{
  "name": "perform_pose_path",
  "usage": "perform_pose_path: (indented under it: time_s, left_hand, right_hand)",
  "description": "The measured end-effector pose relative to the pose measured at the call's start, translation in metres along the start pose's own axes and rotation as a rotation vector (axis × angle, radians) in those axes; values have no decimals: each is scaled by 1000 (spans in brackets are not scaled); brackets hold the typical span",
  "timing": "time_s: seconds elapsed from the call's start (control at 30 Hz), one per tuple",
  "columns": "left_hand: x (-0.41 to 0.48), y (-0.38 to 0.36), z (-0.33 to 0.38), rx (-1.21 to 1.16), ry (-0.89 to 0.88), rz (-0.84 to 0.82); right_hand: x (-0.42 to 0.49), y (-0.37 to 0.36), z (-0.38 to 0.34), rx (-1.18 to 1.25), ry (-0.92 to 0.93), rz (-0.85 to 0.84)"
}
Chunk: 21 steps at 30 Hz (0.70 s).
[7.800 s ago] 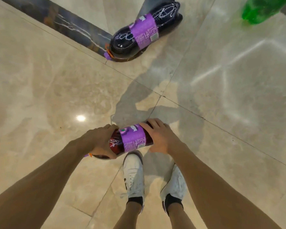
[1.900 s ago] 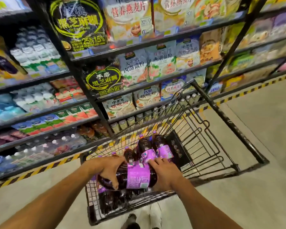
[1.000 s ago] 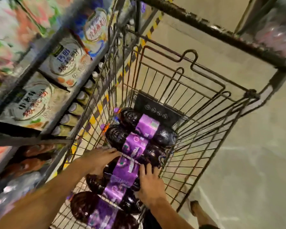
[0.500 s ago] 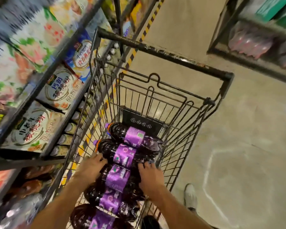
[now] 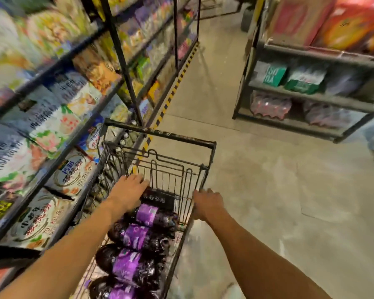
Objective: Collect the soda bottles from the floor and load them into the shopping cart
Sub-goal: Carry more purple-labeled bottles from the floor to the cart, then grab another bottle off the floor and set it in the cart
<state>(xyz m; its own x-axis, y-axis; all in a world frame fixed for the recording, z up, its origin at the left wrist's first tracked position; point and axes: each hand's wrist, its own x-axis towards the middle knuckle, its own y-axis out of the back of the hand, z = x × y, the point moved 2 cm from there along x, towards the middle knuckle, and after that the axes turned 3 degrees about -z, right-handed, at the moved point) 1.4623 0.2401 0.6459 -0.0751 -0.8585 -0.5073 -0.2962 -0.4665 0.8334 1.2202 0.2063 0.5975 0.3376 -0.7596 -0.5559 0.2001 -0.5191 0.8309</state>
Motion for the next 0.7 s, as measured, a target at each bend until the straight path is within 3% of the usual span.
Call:
perform_pose_path:
  time_s: [0.33,0.7]
  left_hand:
    - [42,176,144,70,-113,215]
    - [89,308,388,214,-482,383]
  right_hand:
    - [-85,80,219,106,-232,199]
    - [-222,48,444,243,-596,225]
